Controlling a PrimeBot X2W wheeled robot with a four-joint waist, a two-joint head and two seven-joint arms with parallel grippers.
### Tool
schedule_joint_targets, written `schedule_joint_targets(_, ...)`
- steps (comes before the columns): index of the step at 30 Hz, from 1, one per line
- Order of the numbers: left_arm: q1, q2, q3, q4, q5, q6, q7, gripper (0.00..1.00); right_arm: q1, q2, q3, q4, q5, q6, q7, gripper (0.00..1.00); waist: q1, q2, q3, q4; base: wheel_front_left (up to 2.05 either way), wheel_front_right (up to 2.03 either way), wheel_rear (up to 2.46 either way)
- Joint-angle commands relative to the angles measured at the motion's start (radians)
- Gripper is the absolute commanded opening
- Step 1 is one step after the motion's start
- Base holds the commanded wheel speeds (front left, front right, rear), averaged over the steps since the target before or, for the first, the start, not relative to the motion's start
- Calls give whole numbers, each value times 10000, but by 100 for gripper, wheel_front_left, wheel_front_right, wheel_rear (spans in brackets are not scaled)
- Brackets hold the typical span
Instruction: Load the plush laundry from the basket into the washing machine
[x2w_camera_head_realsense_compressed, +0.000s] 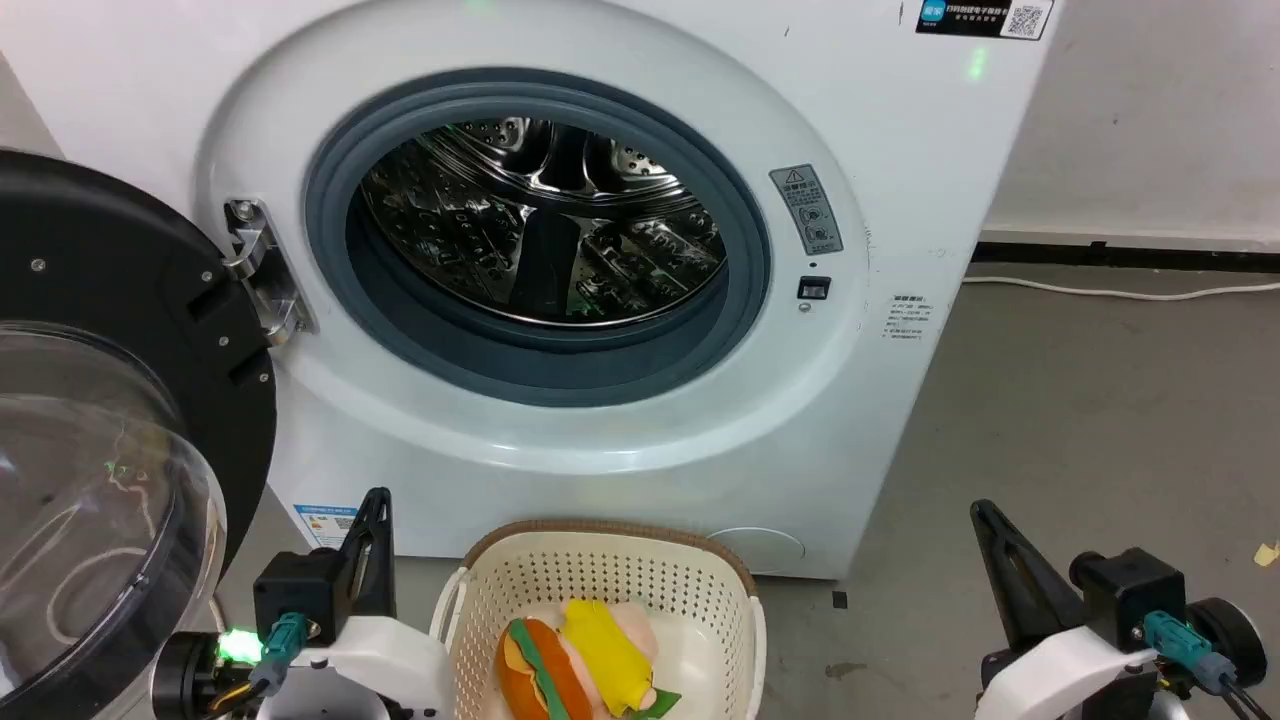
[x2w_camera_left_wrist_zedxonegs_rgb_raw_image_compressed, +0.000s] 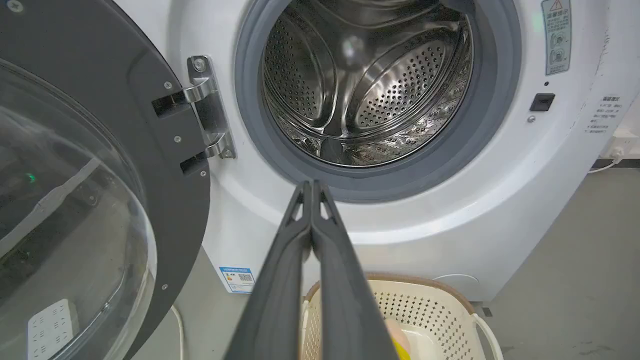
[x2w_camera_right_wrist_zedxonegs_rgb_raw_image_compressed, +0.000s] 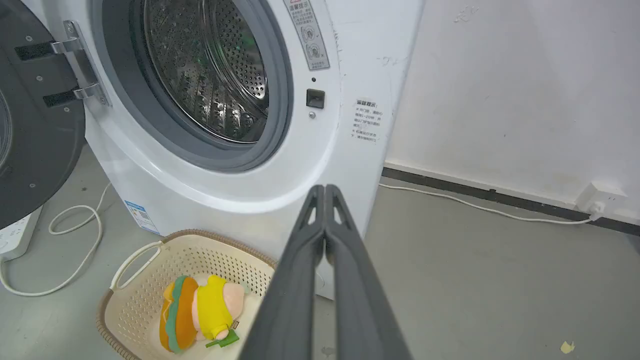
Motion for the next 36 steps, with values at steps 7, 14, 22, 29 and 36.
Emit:
schedule_joint_targets(7,141,1,16,-41,26,28,3,0,-116,-2,-20,24,-76,6,7,0,0,0,0,0,0,0,0)
schedule_joint_targets(14,141,1,16,-41,26,28,3,0,-116,-2,-20,24,-76,6,7,0,0,0,0,0,0,0,0)
schedule_joint_targets(22,141,1,16,-41,26,28,3,0,-116,-2,-20,24,-76,6,7,0,0,0,0,0,0,0,0)
schedule_joint_targets(29,-3,0,-2,2,-2,-2,0,100,2,0,4,0,6,0,0,100,0,0,0,0,0,0,0)
schedule_joint_targets(36,9,0,-46,-13,-44,9,-84,100,22,0,-23,-28,116,0,-84,100,1,0,18,-6,0,0,0)
